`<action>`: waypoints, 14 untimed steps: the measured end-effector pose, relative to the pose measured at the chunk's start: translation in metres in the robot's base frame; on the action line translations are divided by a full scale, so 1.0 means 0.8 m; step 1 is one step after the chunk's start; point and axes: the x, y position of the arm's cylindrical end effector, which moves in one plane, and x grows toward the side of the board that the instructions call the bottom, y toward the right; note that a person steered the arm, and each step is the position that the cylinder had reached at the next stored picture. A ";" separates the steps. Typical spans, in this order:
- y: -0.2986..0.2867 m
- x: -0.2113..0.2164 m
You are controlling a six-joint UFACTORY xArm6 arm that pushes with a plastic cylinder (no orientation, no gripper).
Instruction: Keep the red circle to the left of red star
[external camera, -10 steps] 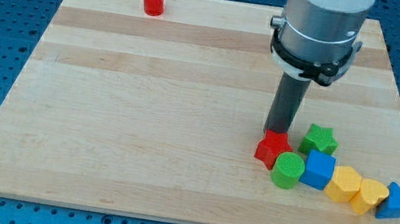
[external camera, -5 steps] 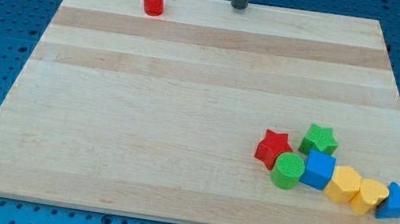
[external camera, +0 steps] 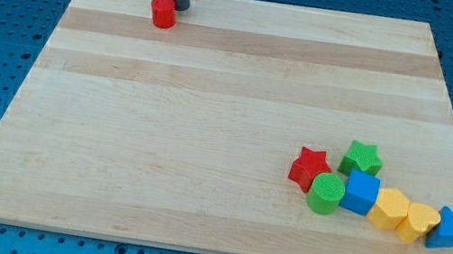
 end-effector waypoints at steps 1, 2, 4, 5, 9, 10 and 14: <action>-0.027 0.009; -0.032 0.041; -0.084 0.109; -0.091 0.144; -0.090 0.317; -0.049 0.346; 0.064 0.414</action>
